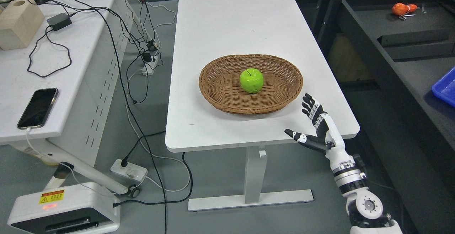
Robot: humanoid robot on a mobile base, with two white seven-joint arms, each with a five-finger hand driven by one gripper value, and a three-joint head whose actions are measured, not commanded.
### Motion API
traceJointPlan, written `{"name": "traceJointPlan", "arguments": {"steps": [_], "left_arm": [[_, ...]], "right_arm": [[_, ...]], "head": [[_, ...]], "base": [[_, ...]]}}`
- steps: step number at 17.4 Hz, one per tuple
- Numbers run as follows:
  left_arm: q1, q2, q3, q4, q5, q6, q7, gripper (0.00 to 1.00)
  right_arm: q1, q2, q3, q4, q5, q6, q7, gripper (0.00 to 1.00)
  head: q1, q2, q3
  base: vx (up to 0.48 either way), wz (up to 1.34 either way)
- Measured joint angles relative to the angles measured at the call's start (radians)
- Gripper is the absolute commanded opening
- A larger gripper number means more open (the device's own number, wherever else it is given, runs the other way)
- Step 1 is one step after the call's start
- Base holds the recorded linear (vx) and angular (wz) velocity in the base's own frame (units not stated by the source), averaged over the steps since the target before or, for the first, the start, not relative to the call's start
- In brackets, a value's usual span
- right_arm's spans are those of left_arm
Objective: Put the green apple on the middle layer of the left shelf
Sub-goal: 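Reach the right hand over the wicker basket toward the green apple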
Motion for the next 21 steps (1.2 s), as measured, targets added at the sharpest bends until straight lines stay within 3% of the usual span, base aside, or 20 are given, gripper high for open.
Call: {"name": "traceJointPlan", "arguments": {"steps": [8,12,14,17,21], "left_arm": [[0.000,0.000,0.000,0.000,0.000,0.000,0.000,1.00],[0.000,0.000,0.000,0.000,0.000,0.000,0.000,1.00],[0.000,0.000,0.000,0.000,0.000,0.000,0.001,1.00],[0.000,0.000,0.000,0.000,0.000,0.001,0.001,1.00],[0.000,0.000,0.000,0.000,0.000,0.001,0.001,1.00]], "right_arm": [[0.008,-0.007,0.000,-0.003,-0.006,-0.008,0.000,1.00],[-0.027,-0.045,0.021,-0.034,0.025,-0.022,0.009,1.00],[-0.065,-0.074,0.038,-0.055,0.078,-0.040,0.000,1.00],[-0.110,-0.116,0.058,-0.087,0.142,-0.191,-0.005,0.99],[-0.169,-0.165,0.117,-0.114,0.311,-0.173,0.122,1.00]], "head": [[0.0000,0.000,0.000],[0.0000,0.000,0.000],[0.0000,0.000,0.000],[0.0000,0.000,0.000],[0.0000,0.000,0.000]], "base": [[0.000,0.00],[0.000,0.00],[0.000,0.00],[0.000,0.00],[0.000,0.00]]}}
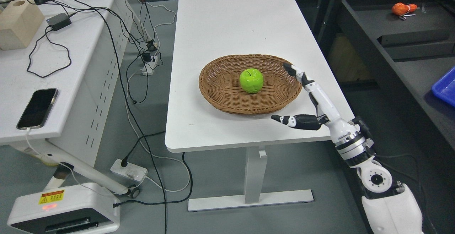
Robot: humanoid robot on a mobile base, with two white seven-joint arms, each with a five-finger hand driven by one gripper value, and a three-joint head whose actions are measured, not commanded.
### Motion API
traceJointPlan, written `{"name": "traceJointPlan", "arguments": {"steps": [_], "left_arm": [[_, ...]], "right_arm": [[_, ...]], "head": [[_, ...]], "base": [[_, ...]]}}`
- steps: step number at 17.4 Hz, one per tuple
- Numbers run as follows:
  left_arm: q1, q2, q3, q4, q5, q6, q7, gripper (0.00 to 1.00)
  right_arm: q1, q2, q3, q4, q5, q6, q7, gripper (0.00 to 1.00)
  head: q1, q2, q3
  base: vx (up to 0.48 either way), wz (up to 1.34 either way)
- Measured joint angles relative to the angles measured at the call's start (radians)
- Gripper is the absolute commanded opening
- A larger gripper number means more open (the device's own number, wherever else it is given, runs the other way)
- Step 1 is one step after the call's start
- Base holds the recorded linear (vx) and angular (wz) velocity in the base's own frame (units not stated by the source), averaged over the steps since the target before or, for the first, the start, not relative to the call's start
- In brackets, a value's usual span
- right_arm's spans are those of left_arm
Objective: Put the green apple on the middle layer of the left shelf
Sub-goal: 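Reach the right hand over the wicker basket toward the green apple, then close the right hand fingers around the green apple in the basket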
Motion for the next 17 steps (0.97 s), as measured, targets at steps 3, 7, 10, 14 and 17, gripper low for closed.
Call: {"name": "traceJointPlan", "arguments": {"steps": [3,7,10,14,17], "left_arm": [[0.000,0.000,0.000,0.000,0.000,0.000,0.000,1.00],[0.000,0.000,0.000,0.000,0.000,0.002,-0.001,1.00],[0.000,0.000,0.000,0.000,0.000,0.002,-0.001,1.00],[0.000,0.000,0.000,0.000,0.000,0.002,-0.001,1.00],[0.000,0.000,0.000,0.000,0.000,0.000,-0.001,1.00]], "right_arm": [[-0.038,-0.024,0.039,-0.015,0.077,-0.026,0.053,1.00],[-0.118,-0.042,0.091,-0.019,0.228,0.041,0.076,1.00],[-0.189,-0.051,0.136,0.009,0.316,0.100,0.082,1.00],[-0.278,-0.057,0.188,0.078,0.374,0.161,0.091,1.00],[-0.359,-0.057,0.222,0.144,0.397,0.226,0.122,1.00]], "head": [[0.0000,0.000,0.000],[0.0000,0.000,0.000],[0.0000,0.000,0.000],[0.0000,0.000,0.000],[0.0000,0.000,0.000]], "base": [[-0.002,0.00],[0.000,0.00],[0.000,0.00],[0.000,0.00],[0.000,0.00]]}}
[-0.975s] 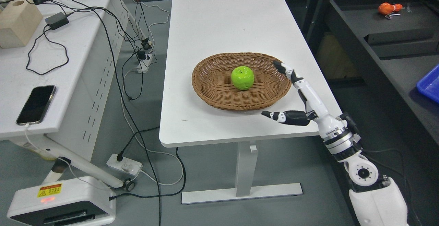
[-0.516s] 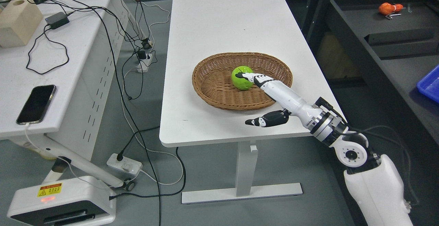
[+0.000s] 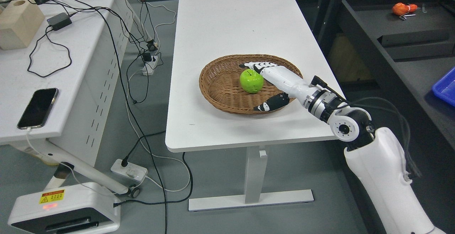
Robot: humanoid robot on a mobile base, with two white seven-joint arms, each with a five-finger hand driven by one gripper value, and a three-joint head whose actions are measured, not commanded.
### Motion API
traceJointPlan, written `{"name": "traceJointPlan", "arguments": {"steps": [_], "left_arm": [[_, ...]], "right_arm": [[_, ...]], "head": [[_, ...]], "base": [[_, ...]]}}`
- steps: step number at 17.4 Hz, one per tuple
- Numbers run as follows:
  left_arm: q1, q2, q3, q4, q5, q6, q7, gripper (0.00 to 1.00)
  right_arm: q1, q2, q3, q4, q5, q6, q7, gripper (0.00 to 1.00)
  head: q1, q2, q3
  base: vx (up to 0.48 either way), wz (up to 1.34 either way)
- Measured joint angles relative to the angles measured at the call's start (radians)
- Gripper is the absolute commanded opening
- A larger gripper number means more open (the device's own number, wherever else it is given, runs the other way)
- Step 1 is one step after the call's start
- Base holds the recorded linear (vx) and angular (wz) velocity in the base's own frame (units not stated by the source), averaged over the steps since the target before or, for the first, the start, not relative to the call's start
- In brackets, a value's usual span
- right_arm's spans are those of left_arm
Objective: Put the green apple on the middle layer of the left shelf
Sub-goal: 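Close the right hand fingers around the green apple in the basket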
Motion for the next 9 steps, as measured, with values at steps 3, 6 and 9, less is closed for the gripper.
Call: {"name": "traceJointPlan", "arguments": {"steps": [3,6,9], "left_arm": [[0.000,0.000,0.000,0.000,0.000,0.000,0.000,1.00],[0.000,0.000,0.000,0.000,0.000,0.000,0.000,1.00],[0.000,0.000,0.000,0.000,0.000,0.000,0.000,1.00]], "right_arm": [[-0.096,0.011,0.043,0.086,0.013,0.055,0.030,1.00],[-0.187,0.040,0.088,0.197,0.023,0.092,0.042,1.00],[-0.245,0.068,0.125,0.285,0.029,0.104,0.044,1.00]], "head": [[0.0000,0.000,0.000],[0.0000,0.000,0.000],[0.0000,0.000,0.000]], "base": [[-0.002,-0.02],[0.102,-0.07],[0.187,-0.08]]}}
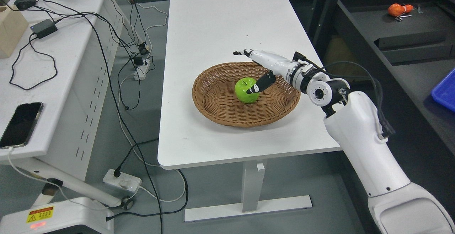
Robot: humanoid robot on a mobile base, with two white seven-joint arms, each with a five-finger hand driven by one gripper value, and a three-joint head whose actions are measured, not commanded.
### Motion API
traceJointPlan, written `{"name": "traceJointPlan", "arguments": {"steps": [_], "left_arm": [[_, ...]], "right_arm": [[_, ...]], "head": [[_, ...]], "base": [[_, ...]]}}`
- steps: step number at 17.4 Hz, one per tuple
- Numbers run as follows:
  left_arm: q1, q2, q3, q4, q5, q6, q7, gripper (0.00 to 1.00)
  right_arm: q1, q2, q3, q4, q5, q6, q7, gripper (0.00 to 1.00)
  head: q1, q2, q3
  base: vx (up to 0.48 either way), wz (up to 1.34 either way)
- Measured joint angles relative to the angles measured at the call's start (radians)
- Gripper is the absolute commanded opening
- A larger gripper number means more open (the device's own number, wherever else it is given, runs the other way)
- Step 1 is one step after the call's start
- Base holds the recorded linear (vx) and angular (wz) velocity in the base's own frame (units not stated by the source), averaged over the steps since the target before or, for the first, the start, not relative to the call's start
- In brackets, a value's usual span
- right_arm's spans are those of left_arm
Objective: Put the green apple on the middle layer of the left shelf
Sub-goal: 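Close the right hand fingers around the green apple in the basket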
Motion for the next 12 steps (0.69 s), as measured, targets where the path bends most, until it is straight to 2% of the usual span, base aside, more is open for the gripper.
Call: {"name": "traceJointPlan", "arguments": {"steps": [2,6,12], "left_arm": [[0.000,0.000,0.000,0.000,0.000,0.000,0.000,1.00],[0.000,0.000,0.000,0.000,0.000,0.000,0.000,1.00],[0.000,0.000,0.000,0.000,0.000,0.000,0.001,1.00]], "right_arm": [[-0.020,0.015,0.036,0.050,0.003,0.002,0.003,1.00],[-0.018,0.023,0.090,0.109,0.006,-0.070,0.036,1.00],[-0.002,0.021,0.138,0.155,0.008,-0.126,0.065,1.00]], "head": [[0.0000,0.000,0.000],[0.0000,0.000,0.000],[0.0000,0.000,0.000]], "base": [[0.195,-0.12],[0.128,-0.11],[0.026,-0.02]]}}
